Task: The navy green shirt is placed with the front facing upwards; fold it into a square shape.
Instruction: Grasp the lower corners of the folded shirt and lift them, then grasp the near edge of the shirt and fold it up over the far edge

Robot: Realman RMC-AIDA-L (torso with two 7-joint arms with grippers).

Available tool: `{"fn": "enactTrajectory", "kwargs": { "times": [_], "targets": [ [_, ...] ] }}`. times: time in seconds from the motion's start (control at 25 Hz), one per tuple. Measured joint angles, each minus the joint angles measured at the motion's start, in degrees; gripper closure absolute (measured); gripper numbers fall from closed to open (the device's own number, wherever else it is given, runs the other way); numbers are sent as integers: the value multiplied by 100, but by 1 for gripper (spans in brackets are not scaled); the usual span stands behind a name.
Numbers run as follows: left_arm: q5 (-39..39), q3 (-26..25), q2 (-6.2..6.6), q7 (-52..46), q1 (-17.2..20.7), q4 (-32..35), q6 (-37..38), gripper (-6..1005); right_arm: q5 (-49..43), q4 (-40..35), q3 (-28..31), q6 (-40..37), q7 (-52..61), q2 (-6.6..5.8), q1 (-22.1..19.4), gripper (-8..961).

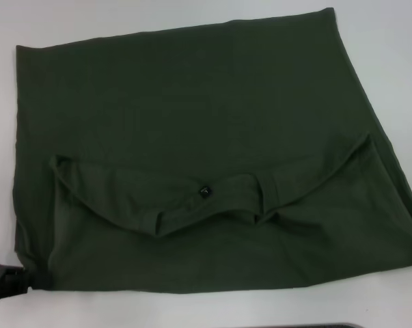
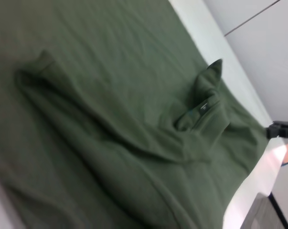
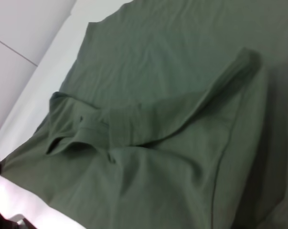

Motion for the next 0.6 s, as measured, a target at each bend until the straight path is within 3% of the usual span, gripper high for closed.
{"fn": "enactTrajectory", "kwargs": {
  "times": [0.6],
  "targets": [
    [346, 2, 18, 11, -69, 0, -24, 1001, -234, 0, 272, 39, 16, -32, -42, 931]
  ]
}}
